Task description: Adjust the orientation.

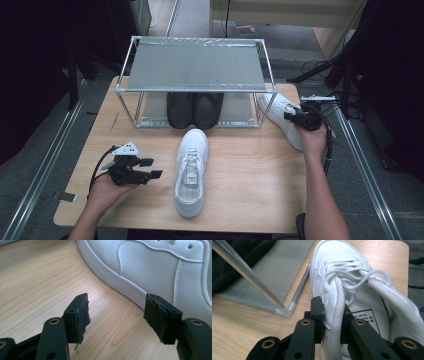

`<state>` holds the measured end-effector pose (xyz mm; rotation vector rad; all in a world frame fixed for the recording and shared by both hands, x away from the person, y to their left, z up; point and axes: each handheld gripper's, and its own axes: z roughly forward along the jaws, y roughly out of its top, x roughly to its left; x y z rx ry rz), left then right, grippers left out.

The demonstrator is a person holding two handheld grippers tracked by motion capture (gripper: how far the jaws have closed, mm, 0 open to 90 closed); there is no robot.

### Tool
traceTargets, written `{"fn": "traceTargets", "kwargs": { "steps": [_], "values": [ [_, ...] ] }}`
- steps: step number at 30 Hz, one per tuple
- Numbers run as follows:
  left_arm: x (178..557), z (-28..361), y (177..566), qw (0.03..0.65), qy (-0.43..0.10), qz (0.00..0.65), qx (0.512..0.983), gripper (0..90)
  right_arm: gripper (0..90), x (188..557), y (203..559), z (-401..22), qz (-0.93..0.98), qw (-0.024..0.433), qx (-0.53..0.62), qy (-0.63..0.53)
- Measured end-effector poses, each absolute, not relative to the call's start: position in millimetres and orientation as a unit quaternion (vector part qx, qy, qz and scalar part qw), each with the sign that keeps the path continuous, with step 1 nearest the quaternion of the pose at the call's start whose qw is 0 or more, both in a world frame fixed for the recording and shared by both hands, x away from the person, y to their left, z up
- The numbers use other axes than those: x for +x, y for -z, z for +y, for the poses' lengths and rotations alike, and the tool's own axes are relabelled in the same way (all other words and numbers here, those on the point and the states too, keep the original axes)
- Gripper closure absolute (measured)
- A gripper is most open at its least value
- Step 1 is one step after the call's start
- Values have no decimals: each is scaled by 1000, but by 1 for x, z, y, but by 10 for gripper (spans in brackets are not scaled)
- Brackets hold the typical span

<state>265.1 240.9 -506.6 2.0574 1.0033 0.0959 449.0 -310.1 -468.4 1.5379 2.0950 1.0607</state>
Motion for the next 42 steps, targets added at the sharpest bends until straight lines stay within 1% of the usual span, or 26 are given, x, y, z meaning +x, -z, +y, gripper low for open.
{"fn": "traceTargets", "kwargs": {
  "steps": [21, 34, 42],
  "values": [
    [271, 238, 505, 415, -35, 390, 821, 367, 796, 425, 452, -320, 725, 175, 548, -380],
    [287, 226, 505, 411, -21, 375, 831, 367, 795, 395, 445, -328, 719, 181, 548, -387],
    [299, 222, 504, 415, -15, 377, 828, 367, 792, 373, 443, -327, 718, 182, 548, -388]
  ]
}}
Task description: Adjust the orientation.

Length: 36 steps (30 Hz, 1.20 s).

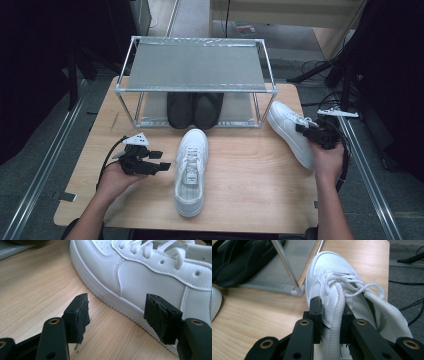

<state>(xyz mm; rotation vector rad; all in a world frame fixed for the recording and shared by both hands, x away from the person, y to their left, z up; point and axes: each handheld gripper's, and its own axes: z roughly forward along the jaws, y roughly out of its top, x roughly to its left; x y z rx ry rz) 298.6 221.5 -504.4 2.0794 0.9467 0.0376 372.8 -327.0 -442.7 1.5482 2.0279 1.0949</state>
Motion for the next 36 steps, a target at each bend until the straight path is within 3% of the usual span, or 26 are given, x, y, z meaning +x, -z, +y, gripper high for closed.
{"fn": "traceTargets", "kwargs": {
  "steps": [18, 36],
  "values": [
    [320, 210, 505, 413, -10, 373, 831, 369, 789, 317, 437, -327, 716, 190, 546, -391],
    [322, 209, 504, 416, -11, 371, 830, 369, 783, 288, 430, -287, 750, 171, 494, -405]
  ]
}}
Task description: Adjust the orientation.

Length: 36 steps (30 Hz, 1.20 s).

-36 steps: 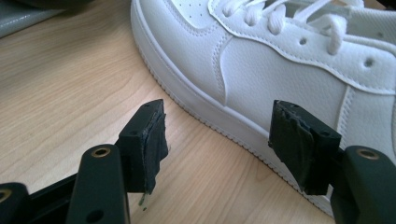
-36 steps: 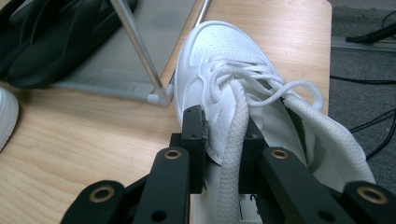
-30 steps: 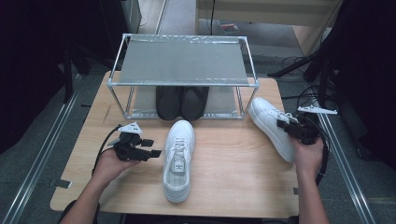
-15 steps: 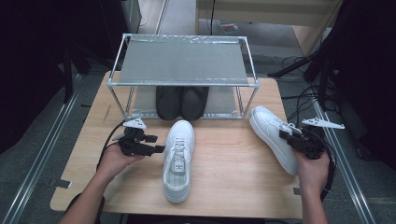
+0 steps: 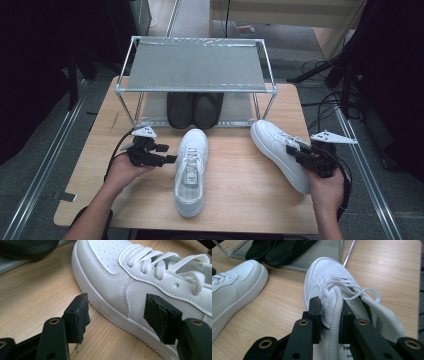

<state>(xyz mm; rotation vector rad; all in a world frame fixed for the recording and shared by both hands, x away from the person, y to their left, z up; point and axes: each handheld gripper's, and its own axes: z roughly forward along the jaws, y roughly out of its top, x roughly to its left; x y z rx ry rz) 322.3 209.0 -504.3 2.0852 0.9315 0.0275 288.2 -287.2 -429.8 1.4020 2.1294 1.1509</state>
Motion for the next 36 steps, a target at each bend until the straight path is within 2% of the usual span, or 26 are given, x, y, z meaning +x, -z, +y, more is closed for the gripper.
{"fn": "traceTargets", "kwargs": {
  "steps": [18, 27, 30, 33, 36],
  "values": [
    [322, 208, 505, 419, -10, 370, 829, 369, 784, 292, 443, -219, 790, 138, 432, -412],
    [321, 207, 504, 416, -9, 367, 832, 373, 790, 291, 456, -193, 812, 124, 415, -390],
    [321, 207, 505, 417, -9, 367, 832, 376, 784, 291, 459, -187, 815, 106, 417, -389],
    [321, 207, 505, 417, -9, 367, 832, 376, 783, 289, 459, -179, 818, 115, 411, -385],
    [321, 207, 505, 415, -8, 366, 833, 375, 782, 287, 460, -174, 821, 104, 405, -387]
  ]
}}
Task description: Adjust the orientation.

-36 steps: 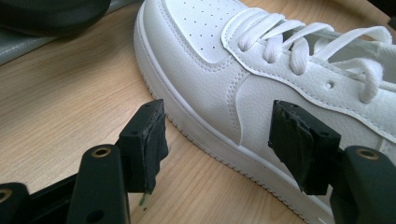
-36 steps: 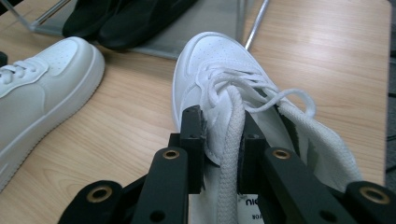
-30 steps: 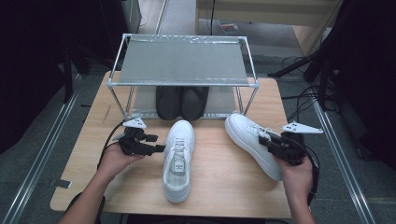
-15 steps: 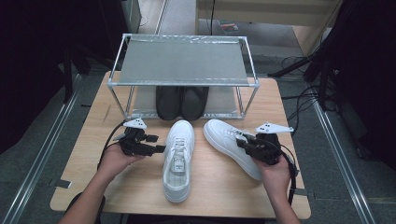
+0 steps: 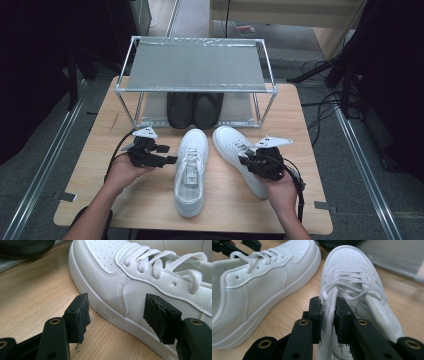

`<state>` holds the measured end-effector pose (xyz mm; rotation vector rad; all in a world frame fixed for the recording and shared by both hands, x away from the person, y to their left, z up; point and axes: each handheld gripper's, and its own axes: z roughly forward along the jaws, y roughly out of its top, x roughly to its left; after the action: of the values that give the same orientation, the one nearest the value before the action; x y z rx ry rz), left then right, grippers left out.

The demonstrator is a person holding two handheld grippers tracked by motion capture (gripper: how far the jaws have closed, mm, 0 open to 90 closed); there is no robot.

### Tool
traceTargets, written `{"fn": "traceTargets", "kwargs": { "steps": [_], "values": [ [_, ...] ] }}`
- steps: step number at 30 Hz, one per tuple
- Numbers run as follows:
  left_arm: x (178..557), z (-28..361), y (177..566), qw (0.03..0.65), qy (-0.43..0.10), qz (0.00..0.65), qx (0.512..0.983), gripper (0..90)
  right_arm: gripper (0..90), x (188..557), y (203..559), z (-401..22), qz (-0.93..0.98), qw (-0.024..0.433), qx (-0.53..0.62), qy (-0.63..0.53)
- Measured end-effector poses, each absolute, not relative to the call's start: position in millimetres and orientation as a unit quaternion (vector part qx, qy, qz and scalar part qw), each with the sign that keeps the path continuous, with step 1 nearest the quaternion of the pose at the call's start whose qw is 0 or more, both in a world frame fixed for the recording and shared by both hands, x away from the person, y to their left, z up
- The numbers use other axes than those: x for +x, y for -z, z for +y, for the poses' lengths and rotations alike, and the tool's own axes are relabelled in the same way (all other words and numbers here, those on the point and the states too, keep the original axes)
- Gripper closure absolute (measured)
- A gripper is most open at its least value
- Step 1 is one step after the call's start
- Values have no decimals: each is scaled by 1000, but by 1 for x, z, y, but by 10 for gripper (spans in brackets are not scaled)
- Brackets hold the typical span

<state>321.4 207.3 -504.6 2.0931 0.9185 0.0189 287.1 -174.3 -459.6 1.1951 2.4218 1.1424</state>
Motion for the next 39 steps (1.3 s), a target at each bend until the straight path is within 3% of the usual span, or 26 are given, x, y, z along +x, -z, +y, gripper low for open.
{"fn": "traceTargets", "kwargs": {
  "steps": [10, 13, 17, 20, 26, 35, 39],
  "values": [
    [319, 206, 503, 423, -12, 360, 832, 391, 747, 280, 460, -160, 831, 90, 386, -389],
    [319, 207, 503, 421, -11, 360, 832, 391, 678, 284, 461, -167, 834, 69, 376, -398],
    [319, 207, 503, 422, -11, 360, 832, 391, 672, 287, 456, -183, 817, 52, 377, -433],
    [319, 207, 503, 419, -12, 359, 834, 392, 698, 287, 449, -199, 802, 55, 377, -459],
    [315, 207, 501, 413, -19, 358, 837, 401, 839, 294, 449, -222, 793, 70, 394, -459],
    [309, 209, 503, 415, -23, 359, 836, 406, 866, 320, 466, -236, 800, 74, 416, -426],
    [306, 203, 507, 407, -22, 358, 840, 456, 871, 331, 477, -233, 813, 66, 415, -402]
  ]
}}
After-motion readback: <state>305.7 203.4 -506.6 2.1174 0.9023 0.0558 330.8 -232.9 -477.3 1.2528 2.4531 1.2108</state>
